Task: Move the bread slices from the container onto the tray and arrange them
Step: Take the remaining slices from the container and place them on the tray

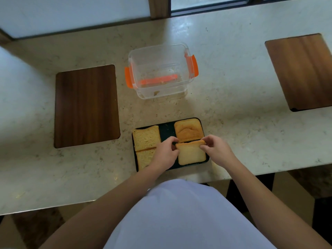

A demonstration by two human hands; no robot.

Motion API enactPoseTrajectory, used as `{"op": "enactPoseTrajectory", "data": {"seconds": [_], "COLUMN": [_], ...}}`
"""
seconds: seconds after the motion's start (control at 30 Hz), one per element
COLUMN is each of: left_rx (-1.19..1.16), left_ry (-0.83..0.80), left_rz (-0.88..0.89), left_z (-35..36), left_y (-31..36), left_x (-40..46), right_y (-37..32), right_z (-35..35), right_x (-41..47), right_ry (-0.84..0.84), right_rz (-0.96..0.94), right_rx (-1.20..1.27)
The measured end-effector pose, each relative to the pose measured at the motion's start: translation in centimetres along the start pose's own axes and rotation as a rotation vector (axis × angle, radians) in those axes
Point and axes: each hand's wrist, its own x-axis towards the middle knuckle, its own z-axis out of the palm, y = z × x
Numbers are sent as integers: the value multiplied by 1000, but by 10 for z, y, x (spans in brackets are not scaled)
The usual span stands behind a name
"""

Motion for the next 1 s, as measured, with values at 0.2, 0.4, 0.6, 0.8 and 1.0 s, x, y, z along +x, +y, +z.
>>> {"op": "enactPoseTrajectory", "data": {"seconds": [0.2,0.4,0.6,0.8,1.0], "left_rx": [83,112,12,-57,-210], "left_ry": [8,-100,-88,-87,39], "left_rz": [-33,-92,-166,-176,-168], "left_z": [11,15,14,8,-18], "left_y": [3,7,9,11,-12], "left_x": [2,2,-1,0,-12], "right_y": [1,0,2,-3,-26], "right_z": [2,5,7,4,11], "right_x": [1,0,-1,1,-5], "right_ry": [62,74,29,-30,56], "right_rz": [-26,2,39,89,-32], "right_rx": [-220,-341,-349,-314,-219]}}
